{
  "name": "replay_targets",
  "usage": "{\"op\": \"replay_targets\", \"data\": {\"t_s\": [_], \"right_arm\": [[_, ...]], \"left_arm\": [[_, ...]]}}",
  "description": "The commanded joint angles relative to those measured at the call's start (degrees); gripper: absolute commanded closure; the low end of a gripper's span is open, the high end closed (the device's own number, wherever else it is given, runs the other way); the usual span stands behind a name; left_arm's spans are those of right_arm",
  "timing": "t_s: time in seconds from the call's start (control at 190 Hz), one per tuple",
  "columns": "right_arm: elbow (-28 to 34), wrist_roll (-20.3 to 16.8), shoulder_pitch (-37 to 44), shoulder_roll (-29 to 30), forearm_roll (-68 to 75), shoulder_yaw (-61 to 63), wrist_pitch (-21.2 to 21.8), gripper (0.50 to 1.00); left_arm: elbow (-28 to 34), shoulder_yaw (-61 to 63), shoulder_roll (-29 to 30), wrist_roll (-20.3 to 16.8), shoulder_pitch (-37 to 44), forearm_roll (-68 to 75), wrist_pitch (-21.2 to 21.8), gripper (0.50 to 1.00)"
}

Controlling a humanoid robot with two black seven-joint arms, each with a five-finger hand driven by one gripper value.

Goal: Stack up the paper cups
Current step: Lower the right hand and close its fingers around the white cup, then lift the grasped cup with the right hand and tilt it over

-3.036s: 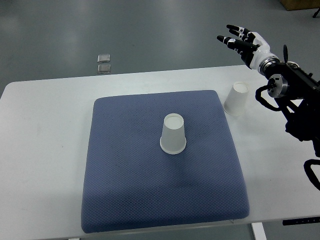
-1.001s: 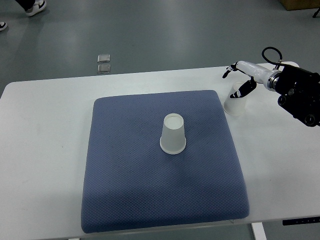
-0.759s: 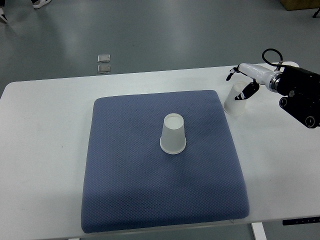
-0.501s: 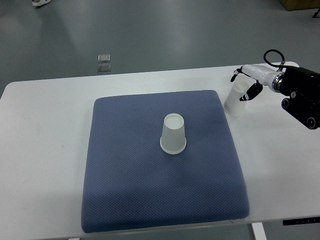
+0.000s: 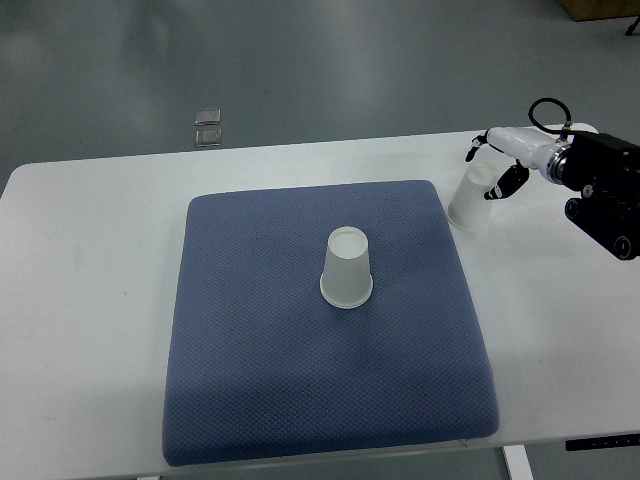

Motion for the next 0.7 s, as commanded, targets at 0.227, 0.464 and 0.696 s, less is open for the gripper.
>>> {"op": "replay_targets", "data": {"t_s": [0.227, 0.464, 0.696], "right_arm": [[-0.28, 0.53, 0.17, 0.40, 0.00, -1.55, -0.18, 0.591], [-1.25, 0.71, 0.26, 1.10, 0.00, -2.87, -0.80, 0.607], [-1.77, 1.41, 0.26, 1.10, 0.00, -3.57, -0.88, 0.660]], "left_arm": [[0.00, 0.00, 0.00, 0.00, 0.00, 0.00, 0.00, 0.500], [0.00, 0.00, 0.00, 0.00, 0.00, 0.00, 0.00, 0.500], [0.00, 0.08, 0.00, 0.00, 0.00, 0.00, 0.00, 0.500]]}}
